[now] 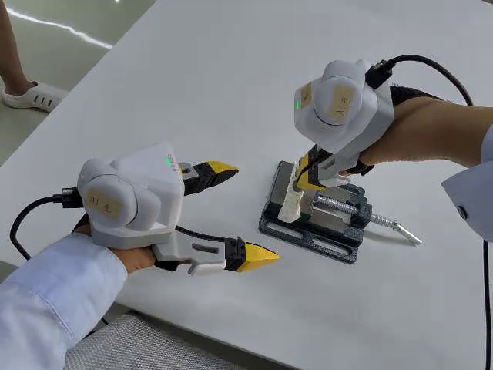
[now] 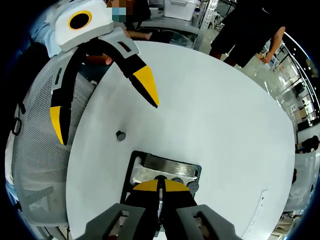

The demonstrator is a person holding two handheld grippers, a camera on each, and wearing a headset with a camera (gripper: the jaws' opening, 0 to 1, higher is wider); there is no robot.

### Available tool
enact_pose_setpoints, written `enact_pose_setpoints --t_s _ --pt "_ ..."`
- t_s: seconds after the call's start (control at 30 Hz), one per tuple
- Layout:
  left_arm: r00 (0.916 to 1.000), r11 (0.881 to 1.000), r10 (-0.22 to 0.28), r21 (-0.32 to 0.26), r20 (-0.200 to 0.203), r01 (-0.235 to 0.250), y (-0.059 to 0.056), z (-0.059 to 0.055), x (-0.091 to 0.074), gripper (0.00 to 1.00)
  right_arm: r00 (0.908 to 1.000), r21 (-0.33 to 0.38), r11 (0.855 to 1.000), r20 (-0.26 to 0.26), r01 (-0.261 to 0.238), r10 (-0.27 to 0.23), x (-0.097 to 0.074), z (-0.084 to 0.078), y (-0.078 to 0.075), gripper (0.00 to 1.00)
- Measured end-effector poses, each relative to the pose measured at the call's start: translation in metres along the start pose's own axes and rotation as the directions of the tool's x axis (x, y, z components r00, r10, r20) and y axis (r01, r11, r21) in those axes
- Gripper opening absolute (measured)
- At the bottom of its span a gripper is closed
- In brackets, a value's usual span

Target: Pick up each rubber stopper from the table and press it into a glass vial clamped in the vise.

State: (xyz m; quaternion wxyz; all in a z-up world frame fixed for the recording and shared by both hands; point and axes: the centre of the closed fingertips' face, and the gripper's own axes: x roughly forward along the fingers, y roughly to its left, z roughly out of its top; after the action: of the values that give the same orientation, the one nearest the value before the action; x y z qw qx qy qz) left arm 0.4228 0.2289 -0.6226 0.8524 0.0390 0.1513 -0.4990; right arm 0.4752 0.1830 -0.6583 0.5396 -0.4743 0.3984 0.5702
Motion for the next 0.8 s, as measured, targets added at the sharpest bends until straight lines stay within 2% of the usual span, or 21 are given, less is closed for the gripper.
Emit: enact_pose_setpoints --t_s 0.13,0.43,0.57,0.8 --pt "1.0 1.0 -0.002 -0.002 0.001 0.002 -0.0009 0.0004 0.001 0.73 0.9998 -0.022 1.0 -0.013 0.012 -0.012 0.0022 -0.0006 -0.0015 0.0" --pt "1.0 1.0 -0.003 -0.007 0.002 0.003 -0.0015 0.0007 0.0015 0.73 0.9995 0.029 0.999 -0.03 0.013 -0.013 0.0029 -0.0001 -0.0028 0.0" --pt "1.0 1.0 -0.002 -0.012 0.005 0.002 -0.001 -0.0002 0.0009 0.73 0.9986 0.008 1.0 -0.05 0.021 -0.02 0.0038 0.0006 -0.0008 0.0" --pt "0.9999 1.0 -0.004 -0.013 0.01 0.004 -0.0006 0.0015 0.003 0.73 0.9987 0.038 0.999 -0.048 0.016 -0.014 0.0034 -0.0004 -0.0012 0.0"
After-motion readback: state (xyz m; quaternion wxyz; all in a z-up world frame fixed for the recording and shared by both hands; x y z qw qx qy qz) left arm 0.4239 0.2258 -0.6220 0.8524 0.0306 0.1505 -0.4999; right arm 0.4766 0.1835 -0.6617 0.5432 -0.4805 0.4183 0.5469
